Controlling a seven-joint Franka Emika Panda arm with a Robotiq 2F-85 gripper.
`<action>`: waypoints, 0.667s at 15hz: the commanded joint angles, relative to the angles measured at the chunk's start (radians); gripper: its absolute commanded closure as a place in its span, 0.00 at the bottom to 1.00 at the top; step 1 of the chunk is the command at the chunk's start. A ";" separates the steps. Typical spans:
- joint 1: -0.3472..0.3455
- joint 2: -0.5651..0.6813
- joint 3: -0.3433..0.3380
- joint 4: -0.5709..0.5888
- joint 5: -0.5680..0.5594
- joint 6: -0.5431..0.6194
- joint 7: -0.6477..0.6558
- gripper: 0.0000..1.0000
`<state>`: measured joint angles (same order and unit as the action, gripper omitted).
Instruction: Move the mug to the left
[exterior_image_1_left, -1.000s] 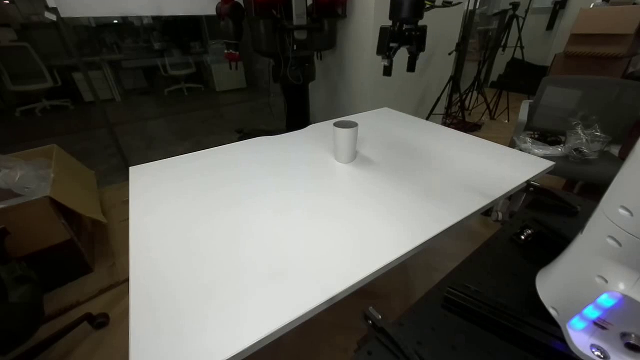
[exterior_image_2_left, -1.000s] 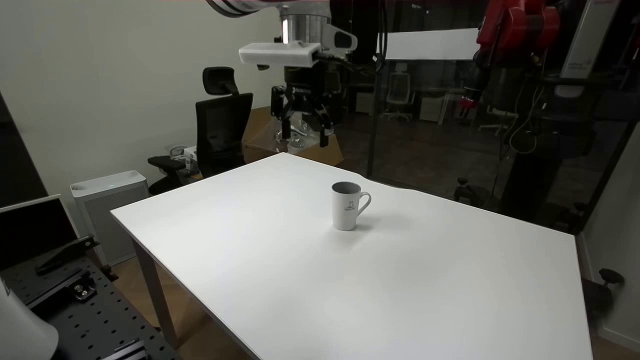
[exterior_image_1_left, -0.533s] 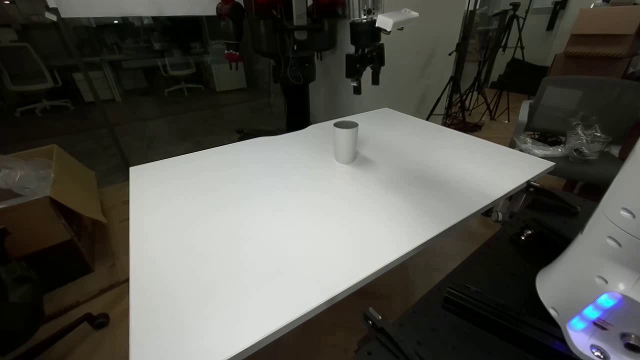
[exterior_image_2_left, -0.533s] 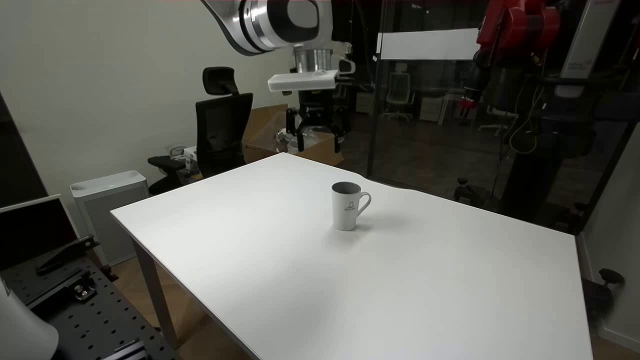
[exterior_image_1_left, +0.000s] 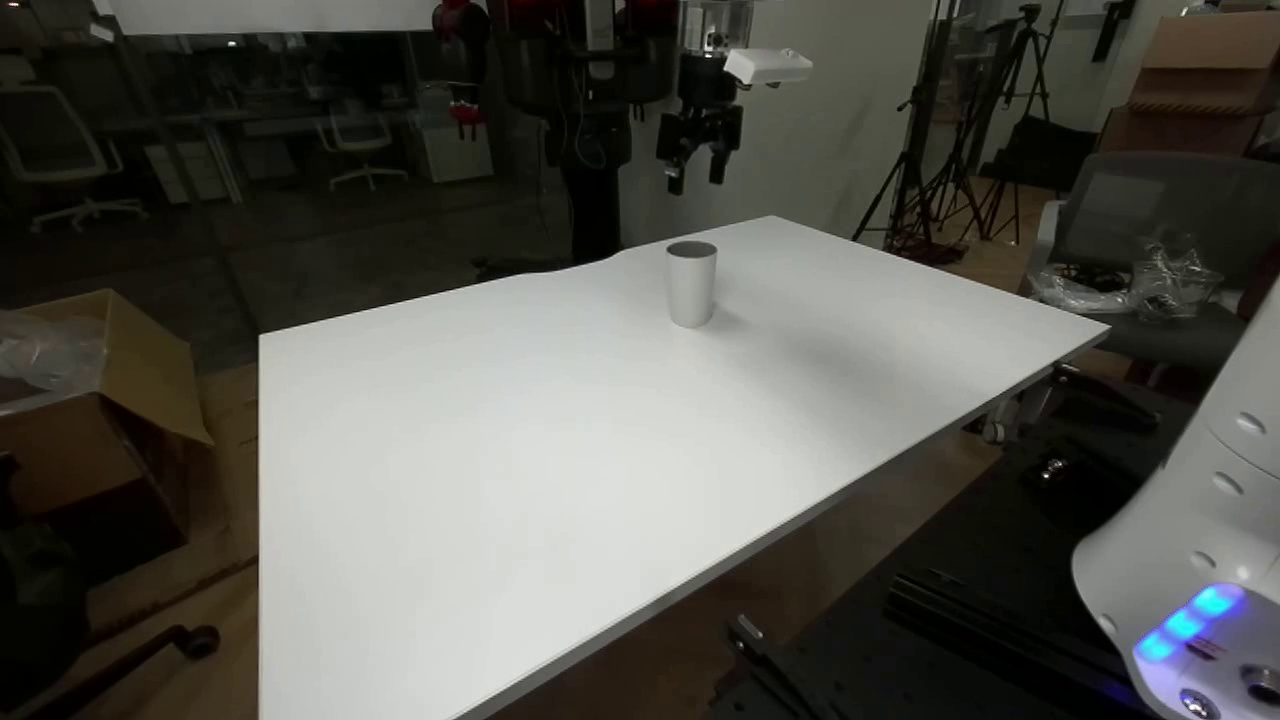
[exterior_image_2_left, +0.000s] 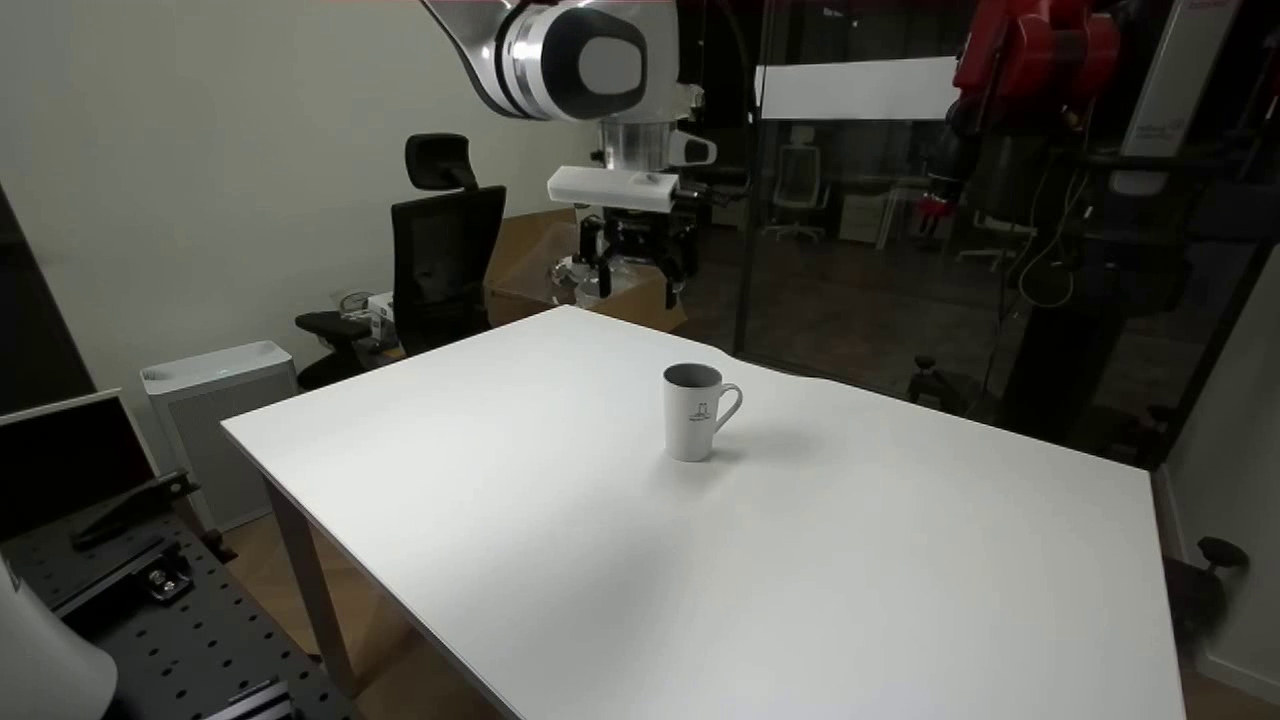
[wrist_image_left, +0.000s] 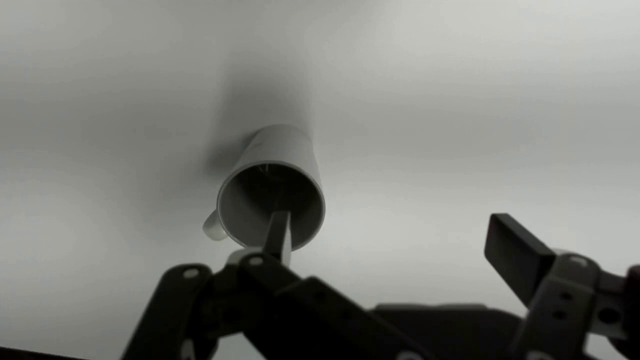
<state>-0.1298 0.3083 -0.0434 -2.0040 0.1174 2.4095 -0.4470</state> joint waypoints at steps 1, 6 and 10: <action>-0.022 0.027 0.024 0.024 0.014 0.003 0.000 0.00; -0.033 0.119 0.027 0.114 0.005 -0.010 0.014 0.00; -0.049 0.185 0.022 0.182 -0.048 -0.047 -0.013 0.00</action>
<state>-0.1603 0.4323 -0.0240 -1.9054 0.1077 2.4080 -0.4526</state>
